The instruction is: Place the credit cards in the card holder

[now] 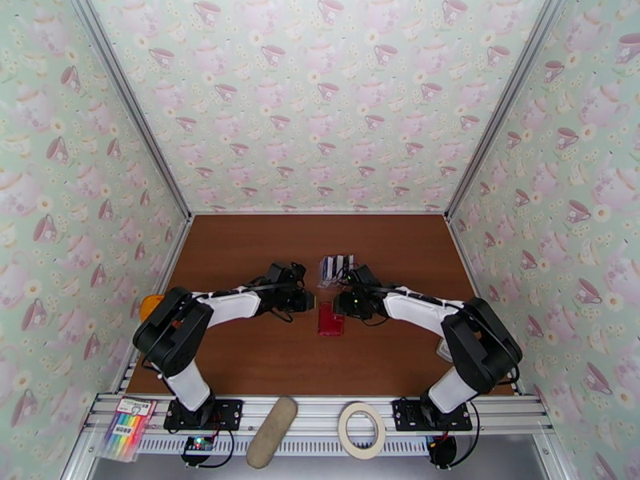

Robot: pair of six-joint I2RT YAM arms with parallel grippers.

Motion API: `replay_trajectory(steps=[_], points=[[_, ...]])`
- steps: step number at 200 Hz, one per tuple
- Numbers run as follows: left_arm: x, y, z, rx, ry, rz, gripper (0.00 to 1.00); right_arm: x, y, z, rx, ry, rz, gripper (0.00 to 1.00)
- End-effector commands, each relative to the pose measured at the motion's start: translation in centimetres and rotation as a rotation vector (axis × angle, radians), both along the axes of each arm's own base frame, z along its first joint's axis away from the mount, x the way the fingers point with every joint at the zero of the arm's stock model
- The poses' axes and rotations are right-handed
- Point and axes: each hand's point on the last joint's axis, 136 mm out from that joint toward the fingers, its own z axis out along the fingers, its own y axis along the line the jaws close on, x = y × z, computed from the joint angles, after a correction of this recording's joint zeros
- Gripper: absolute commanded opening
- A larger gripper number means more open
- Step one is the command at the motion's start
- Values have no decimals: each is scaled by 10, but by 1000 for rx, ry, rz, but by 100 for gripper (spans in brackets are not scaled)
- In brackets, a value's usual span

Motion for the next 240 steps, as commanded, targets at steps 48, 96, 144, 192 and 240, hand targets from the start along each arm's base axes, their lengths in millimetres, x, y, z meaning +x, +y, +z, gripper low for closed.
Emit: replay_trajectory(steps=[48,96,144,192,240], points=[[10,31,2,87,-72,59,44,23,-27,54,-8,-140,-51,76],[19,47,9,119,-124,105,62,31,-60,77,4,-205,-125,86],[29,68,27,146,-170,164,91,41,-99,104,9,-282,-216,98],[40,91,62,147,-238,238,100,48,-137,129,13,-395,-330,100],[63,140,108,148,-355,426,100,49,-169,164,-35,-586,-383,100]])
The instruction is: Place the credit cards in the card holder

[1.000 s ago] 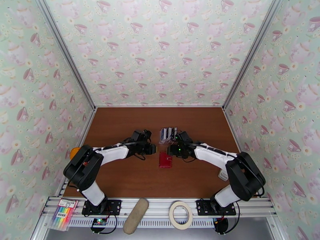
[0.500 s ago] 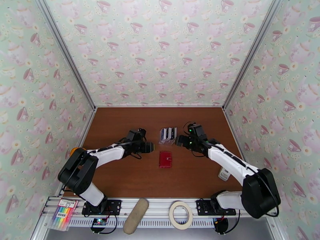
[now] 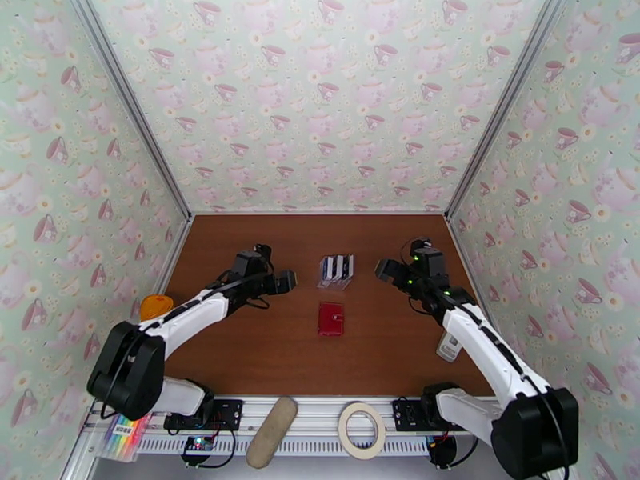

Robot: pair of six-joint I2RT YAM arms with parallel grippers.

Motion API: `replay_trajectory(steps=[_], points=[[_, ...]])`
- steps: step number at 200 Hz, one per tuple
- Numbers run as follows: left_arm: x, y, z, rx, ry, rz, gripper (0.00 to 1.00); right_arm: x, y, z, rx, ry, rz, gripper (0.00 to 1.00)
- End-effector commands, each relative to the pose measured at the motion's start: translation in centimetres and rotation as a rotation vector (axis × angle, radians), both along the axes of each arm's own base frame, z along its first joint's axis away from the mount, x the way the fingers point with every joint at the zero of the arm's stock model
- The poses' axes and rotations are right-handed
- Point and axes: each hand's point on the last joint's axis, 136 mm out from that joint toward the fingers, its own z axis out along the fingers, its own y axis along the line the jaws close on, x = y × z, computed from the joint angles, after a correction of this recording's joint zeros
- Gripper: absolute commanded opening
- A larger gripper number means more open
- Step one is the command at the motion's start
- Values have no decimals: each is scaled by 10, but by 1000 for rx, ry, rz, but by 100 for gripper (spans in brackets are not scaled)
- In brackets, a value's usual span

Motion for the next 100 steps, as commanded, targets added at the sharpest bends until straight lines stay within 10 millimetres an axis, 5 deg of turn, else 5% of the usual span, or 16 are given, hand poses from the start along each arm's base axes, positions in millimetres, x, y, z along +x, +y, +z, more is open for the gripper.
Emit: replay_trajectory(steps=[1,63,100], points=[[16,27,30,10,-85,106,100,3,-14,20,-71,-130,-23,100],[16,128,70,87,-277,426,100,1,-14,40,-76,-253,27,100],[1,155,89,277,-526,461,100,10,-15,45,-81,-384,13,93]])
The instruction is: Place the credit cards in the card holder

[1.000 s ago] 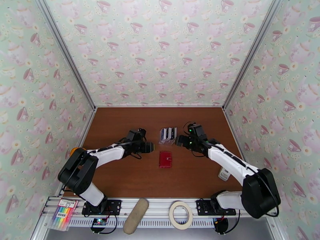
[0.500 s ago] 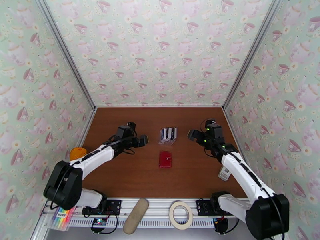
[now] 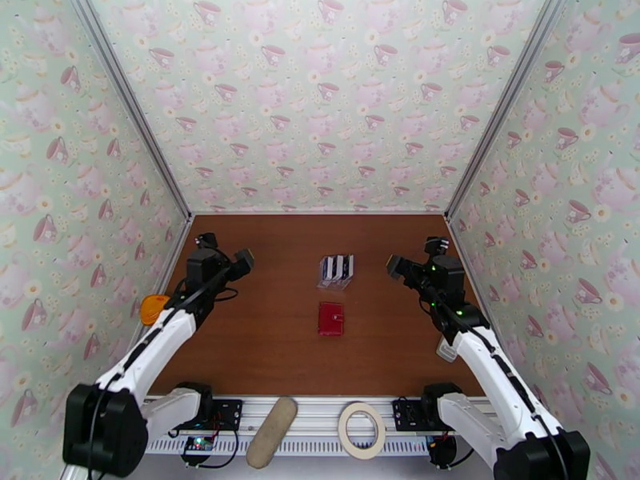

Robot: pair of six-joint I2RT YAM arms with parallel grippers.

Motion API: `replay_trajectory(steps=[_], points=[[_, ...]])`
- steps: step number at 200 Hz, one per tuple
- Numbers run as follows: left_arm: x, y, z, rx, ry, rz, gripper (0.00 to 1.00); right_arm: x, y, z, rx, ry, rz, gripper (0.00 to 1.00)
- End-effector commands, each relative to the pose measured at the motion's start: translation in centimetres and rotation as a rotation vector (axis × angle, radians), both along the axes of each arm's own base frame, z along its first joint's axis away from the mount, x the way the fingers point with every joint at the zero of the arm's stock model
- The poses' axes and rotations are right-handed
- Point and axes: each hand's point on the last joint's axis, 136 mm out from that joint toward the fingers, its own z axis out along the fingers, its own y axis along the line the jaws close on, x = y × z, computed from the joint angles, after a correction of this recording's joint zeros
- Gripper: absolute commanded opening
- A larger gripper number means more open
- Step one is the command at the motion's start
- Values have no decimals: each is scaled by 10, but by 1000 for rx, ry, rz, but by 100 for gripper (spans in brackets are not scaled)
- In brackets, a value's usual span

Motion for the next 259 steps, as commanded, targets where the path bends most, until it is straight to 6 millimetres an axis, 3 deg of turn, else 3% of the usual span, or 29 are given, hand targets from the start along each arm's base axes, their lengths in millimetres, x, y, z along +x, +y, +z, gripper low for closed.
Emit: replay_trajectory(steps=[1,45,113,135,181,223,259], points=[[-5,23,15,183,-152,69,100,7,-2,7,-15,-110,-3,93],[-13,20,14,347,-249,0,100,14,-6,6,-98,-104,-3,95],[-1,33,-33,473,-232,42,100,11,-17,-17,-191,-84,-34,95],[0,33,-41,489,-286,43,100,11,-19,-19,-207,-87,-36,94],[8,27,-52,476,-242,-11,100,11,-18,-24,-215,-89,-30,94],[14,22,-68,477,-229,-51,100,16,-23,-41,-250,-83,-48,94],[23,24,-82,459,-196,-68,100,17,-30,-41,-299,-104,-78,93]])
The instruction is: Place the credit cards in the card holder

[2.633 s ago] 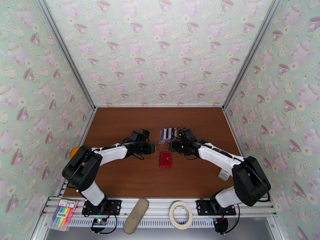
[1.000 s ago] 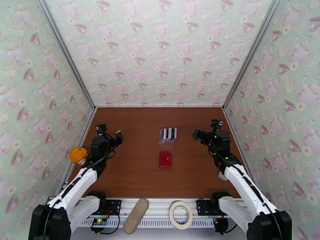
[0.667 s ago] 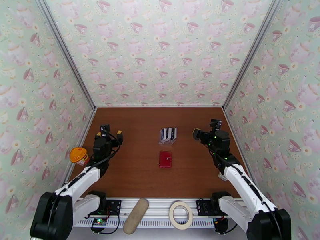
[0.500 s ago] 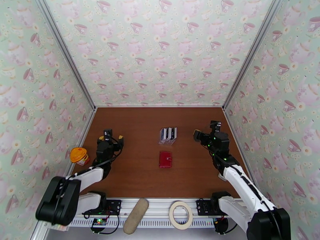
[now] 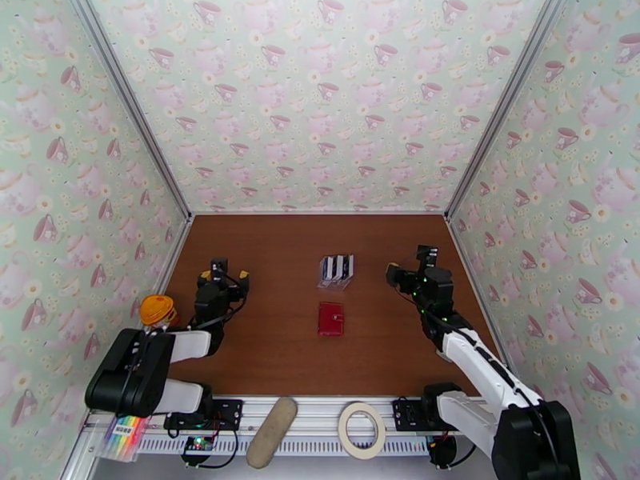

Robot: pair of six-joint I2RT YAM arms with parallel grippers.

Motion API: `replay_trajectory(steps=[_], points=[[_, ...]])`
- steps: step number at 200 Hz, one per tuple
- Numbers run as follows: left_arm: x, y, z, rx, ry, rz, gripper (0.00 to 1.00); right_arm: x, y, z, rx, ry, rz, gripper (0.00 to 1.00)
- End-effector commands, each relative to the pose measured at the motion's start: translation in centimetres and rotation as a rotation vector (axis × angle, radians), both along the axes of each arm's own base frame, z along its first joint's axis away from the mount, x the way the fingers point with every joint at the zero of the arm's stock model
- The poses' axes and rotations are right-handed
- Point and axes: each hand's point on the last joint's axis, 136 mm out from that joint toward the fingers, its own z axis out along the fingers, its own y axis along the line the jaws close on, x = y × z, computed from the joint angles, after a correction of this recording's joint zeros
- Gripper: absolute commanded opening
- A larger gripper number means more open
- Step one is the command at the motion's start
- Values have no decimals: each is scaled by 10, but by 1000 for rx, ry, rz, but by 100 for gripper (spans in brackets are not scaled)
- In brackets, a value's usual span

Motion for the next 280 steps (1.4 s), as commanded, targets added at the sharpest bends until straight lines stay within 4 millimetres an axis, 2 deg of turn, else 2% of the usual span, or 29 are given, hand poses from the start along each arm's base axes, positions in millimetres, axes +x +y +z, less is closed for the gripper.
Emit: replay_trajectory(steps=[1,38,68,95,157,203,280], points=[[13,-1,11,-17,-38,-30,100,3,-10,10,-57,-55,-39,93],[23,4,-2,-56,6,-40,100,3,-21,7,-108,-79,-85,93],[24,6,-2,-68,7,-41,100,7,-23,7,-140,-103,-92,93],[24,7,-2,-67,6,-37,100,16,-31,-6,-184,-105,-132,93],[24,6,-1,-66,3,-38,100,38,-21,-32,-221,-114,-83,93],[24,6,-1,-67,3,-39,100,46,-16,-42,-209,-136,-51,94],[24,6,-2,-66,4,-38,100,50,-27,-59,-151,-134,-61,94]])
